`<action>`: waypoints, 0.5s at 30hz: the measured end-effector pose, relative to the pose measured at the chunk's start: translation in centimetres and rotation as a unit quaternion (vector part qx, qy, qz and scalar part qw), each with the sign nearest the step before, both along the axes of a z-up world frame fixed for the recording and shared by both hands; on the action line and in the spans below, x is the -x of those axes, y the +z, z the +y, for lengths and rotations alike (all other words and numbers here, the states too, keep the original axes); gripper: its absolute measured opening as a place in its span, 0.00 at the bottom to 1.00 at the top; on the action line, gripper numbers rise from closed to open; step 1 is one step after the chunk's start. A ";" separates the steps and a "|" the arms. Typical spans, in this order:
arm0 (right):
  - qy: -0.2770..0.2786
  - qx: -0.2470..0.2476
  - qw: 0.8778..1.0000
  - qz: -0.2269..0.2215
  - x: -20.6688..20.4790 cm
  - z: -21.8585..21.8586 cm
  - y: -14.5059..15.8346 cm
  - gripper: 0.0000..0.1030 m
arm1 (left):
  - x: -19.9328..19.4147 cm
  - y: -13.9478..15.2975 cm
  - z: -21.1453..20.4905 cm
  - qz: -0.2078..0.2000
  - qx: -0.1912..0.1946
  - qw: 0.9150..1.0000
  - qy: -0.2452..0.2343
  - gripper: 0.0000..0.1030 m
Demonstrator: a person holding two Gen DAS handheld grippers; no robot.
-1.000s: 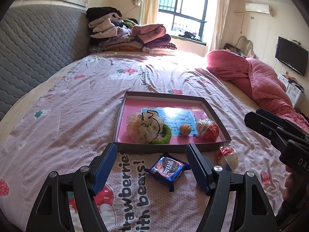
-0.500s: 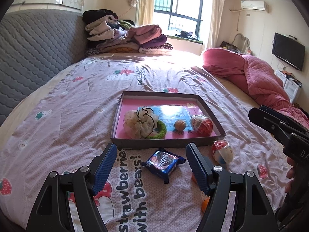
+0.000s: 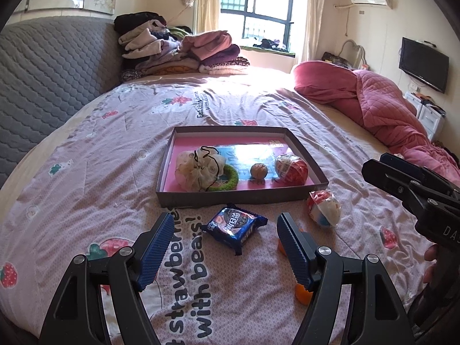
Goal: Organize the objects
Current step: 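Withdraw the left tool toward the blue cookie pack while the right tool moves toward the oranges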
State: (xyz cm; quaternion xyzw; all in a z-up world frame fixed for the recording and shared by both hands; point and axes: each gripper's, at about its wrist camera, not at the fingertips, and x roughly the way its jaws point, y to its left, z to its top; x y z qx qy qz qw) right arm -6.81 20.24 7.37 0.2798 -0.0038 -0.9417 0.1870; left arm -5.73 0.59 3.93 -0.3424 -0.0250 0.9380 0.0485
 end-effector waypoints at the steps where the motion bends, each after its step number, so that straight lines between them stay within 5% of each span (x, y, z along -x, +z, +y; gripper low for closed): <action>1: 0.000 0.000 1.000 -0.001 -0.1 0.0 -0.1 0.61 | -0.1 0.0 0.1 -0.001 0.001 1.000 -0.001 0.73; 15: 0.010 -0.006 1.000 -0.019 -1.8 -0.2 -1.7 0.63 | -1.0 -0.8 0.4 -0.010 0.012 1.000 -0.008 0.73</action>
